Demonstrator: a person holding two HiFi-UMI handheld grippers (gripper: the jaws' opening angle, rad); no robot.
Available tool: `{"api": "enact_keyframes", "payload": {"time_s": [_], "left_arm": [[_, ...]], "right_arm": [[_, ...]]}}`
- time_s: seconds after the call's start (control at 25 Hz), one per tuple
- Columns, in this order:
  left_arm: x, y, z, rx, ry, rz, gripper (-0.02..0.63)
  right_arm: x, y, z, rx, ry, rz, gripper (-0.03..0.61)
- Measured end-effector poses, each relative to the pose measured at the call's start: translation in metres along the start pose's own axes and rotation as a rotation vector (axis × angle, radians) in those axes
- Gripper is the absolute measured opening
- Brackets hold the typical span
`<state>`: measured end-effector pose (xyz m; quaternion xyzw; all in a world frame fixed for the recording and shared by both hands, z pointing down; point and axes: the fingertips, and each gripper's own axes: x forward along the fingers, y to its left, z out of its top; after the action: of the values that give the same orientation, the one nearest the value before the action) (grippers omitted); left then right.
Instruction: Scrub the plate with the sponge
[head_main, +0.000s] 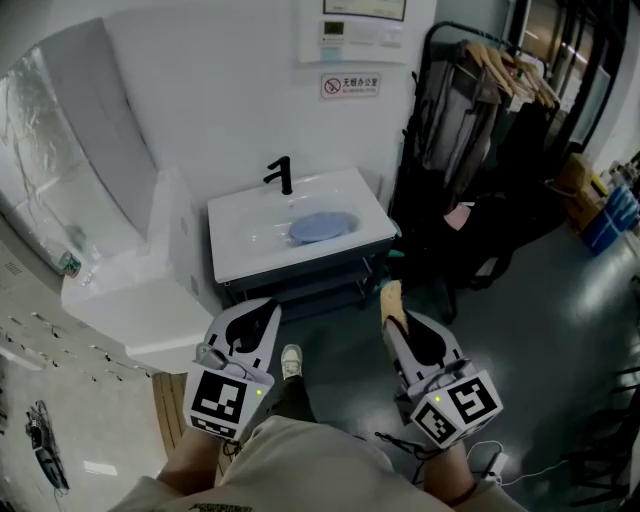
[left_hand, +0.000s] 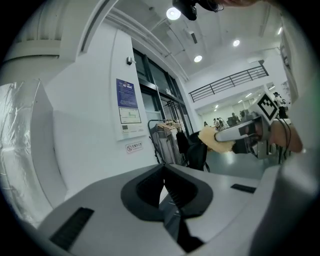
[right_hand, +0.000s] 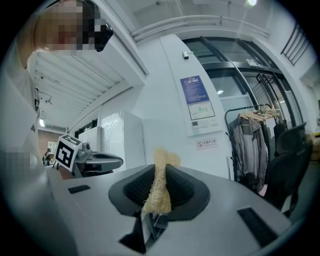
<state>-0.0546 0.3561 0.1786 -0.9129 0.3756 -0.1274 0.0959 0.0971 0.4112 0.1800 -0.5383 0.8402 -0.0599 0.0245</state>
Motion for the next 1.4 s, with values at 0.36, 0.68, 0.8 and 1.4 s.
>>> {"api": "enact_keyframes", "payload": {"time_s": [0.36,0.68,0.8,1.4], "left_arm": [[0.065,0.047,-0.037,-0.064,0.046,0.012,0.008],[0.146,0.109,-0.060,-0.094,0.094,-0.017,0.008],[0.181,0.137,-0.069,-0.097,0.115,-0.036,0.008],[0.315,0.287,-0.104,-0.145,0.164,-0.086,0.008]], "right_arm": [[0.066,-0.038,-0.015,0.038,0.031,0.026,0.072],[0.158,-0.088,-0.024,0.046,0.107,0.012,0.074],[0.200,-0.104,-0.027,0.046,0.133,0.006,0.074],[0.414,-0.170,-0.023,0.030,0.194,-0.015,0.074]]}}
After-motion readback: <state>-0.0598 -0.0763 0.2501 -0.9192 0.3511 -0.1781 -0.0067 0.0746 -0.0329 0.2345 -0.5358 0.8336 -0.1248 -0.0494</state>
